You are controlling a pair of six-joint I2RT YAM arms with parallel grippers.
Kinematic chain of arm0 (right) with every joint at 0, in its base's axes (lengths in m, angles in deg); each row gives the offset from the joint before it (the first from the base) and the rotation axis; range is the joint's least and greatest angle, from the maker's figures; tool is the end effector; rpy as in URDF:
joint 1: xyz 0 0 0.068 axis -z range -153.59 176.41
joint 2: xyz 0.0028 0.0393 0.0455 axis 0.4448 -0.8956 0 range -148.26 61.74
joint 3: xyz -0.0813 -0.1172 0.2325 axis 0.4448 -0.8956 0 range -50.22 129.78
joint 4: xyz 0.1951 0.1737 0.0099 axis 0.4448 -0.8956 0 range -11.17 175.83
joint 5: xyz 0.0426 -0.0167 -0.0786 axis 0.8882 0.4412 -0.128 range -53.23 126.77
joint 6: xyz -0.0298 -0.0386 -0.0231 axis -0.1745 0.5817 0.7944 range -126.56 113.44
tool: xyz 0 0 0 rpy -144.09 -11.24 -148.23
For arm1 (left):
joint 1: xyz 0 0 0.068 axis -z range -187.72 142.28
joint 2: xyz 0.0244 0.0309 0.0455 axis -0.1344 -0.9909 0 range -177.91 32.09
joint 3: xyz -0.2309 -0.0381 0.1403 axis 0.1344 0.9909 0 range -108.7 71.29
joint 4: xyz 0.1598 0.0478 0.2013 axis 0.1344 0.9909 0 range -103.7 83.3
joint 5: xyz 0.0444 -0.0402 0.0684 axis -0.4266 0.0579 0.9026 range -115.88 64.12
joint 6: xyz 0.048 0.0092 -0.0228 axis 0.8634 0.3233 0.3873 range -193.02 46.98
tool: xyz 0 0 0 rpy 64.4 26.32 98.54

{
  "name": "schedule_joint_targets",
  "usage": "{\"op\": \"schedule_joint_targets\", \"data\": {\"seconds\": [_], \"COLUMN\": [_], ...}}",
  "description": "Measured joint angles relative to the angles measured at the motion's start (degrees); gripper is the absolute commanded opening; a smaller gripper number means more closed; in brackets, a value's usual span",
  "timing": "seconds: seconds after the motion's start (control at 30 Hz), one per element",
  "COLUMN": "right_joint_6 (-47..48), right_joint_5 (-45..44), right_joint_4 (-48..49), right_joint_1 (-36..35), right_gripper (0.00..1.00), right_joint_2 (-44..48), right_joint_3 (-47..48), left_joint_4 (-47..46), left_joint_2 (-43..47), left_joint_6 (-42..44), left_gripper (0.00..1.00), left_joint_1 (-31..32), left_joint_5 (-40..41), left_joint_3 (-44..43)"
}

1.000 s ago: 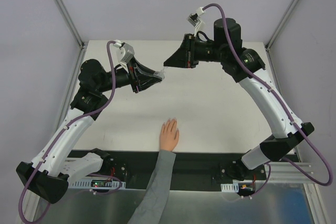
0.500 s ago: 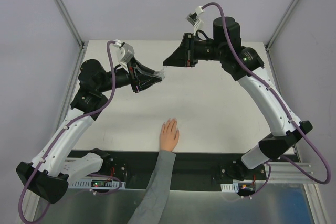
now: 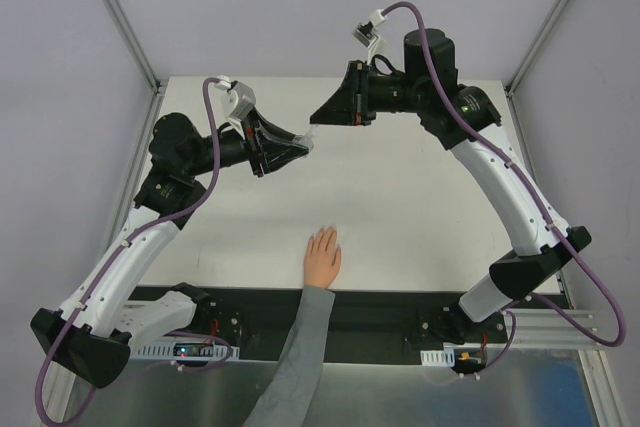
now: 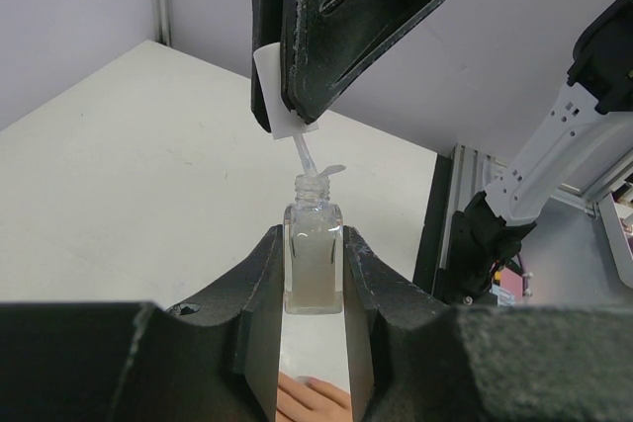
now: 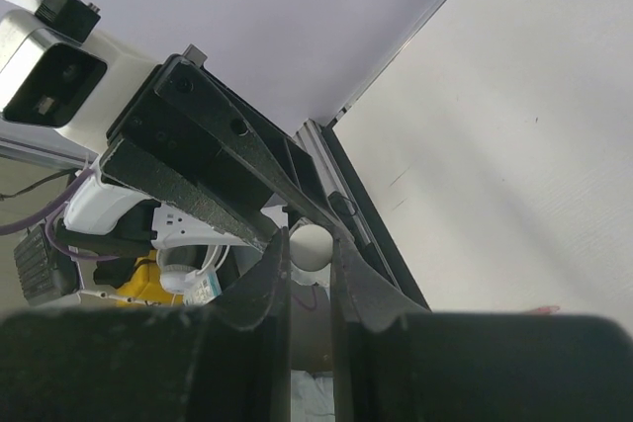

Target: Paint the nails

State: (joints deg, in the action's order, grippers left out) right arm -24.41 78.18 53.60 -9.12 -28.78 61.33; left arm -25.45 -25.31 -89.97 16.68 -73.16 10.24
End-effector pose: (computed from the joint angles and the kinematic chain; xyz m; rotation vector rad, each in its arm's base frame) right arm 0.2535 0.2100 0.5018 -0.8389 1.7135 1.2874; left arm 0.1833 -0.1118 0.4374 0.8230 1.2383 -1.1255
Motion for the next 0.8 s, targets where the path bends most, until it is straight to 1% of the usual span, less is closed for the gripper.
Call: {"op": "schedule_joint_targets", "data": {"seconds": [0.2,0.8], "right_joint_6": [-0.04,0.79], "right_joint_5": [0.59,1.29], "right_joint_4": [-0.83,-1.03], "right_joint_1": [-0.04,-0.52], "right_gripper": [0.00,0.01], "right_joint_2": [-0.22,-0.26], "right_joint_3": [0.02,0.02], "left_joint_4": [-1.01,-1.33], "left_joint_2": [0.35,0.26], "left_joint_6": [0.02,0.00], "left_gripper": [0.00,0.00], "left_joint_1": [0.02,0.11], "left_joint_5": [1.51,2.64], "left_joint_3": [0.00,-0.22]}}
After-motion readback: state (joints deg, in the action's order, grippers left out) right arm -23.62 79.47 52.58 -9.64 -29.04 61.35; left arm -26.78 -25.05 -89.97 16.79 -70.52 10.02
